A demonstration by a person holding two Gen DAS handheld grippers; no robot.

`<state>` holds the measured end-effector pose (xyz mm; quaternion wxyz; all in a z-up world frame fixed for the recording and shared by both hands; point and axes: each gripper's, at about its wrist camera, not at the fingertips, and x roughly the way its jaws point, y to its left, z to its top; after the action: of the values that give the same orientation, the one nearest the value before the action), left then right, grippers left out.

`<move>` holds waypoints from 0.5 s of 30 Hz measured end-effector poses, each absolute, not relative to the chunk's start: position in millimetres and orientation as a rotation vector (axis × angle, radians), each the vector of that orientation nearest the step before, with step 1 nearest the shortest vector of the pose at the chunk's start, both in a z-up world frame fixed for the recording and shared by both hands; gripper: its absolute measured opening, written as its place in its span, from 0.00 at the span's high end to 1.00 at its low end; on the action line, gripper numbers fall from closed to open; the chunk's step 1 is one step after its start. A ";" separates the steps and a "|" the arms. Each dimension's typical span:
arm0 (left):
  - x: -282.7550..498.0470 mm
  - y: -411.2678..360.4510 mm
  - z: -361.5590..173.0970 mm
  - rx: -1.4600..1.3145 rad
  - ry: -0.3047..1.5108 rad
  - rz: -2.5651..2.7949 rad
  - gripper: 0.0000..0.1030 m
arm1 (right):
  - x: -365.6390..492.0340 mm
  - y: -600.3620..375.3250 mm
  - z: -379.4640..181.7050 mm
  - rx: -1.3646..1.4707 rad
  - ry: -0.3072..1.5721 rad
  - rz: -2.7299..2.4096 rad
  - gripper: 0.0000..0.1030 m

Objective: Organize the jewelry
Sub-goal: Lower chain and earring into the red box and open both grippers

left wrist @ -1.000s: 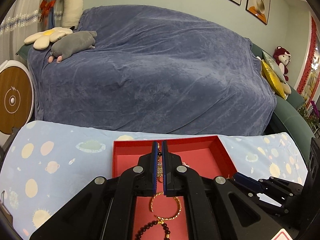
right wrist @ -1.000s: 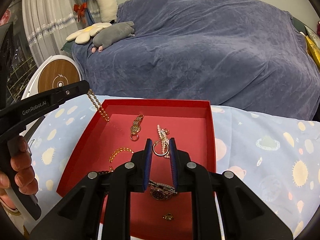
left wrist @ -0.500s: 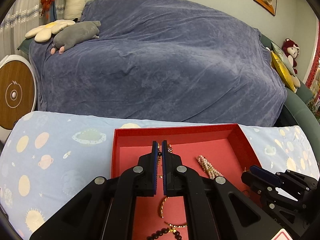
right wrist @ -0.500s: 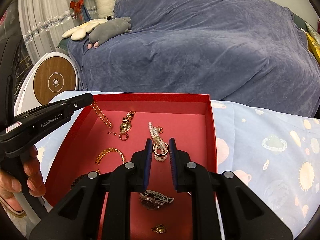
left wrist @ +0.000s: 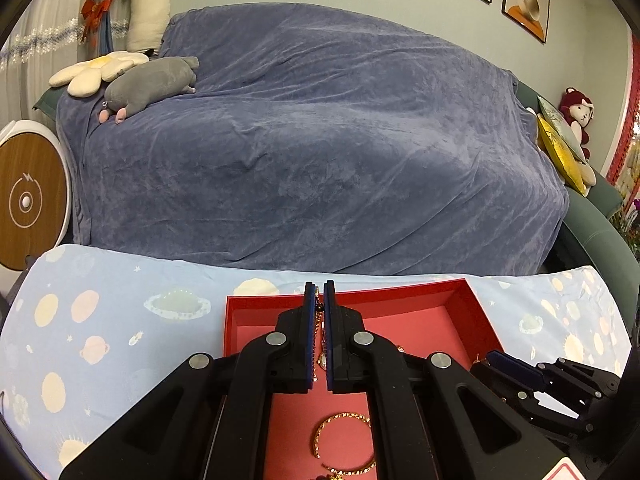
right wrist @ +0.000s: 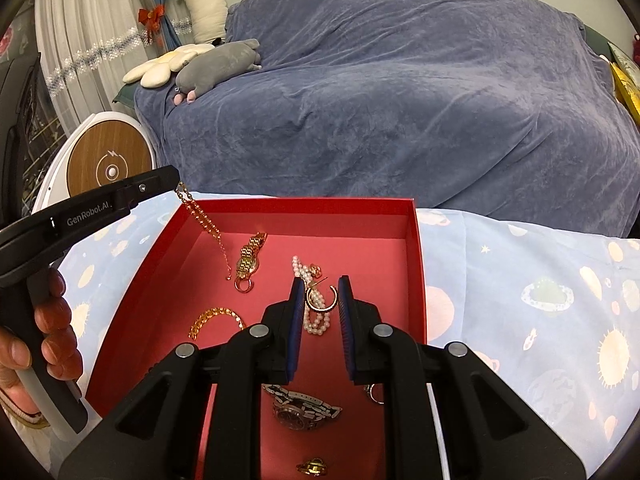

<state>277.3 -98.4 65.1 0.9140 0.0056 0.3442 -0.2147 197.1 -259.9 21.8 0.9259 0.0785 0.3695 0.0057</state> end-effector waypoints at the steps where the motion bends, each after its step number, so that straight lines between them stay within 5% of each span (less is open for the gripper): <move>1: 277.6 -98.9 66.2 0.010 0.707 -0.444 0.98 | 198.4 -259.6 22.0 0.159 0.757 0.013 0.84; 15: 284.2 -101.6 45.4 0.016 0.760 -0.434 0.98 | 205.6 -263.3 1.4 0.171 0.806 0.006 0.84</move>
<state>284.2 -101.6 45.4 0.9057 0.0077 0.3682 -0.2102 205.6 -263.3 1.4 0.9164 0.0832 0.3915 0.0031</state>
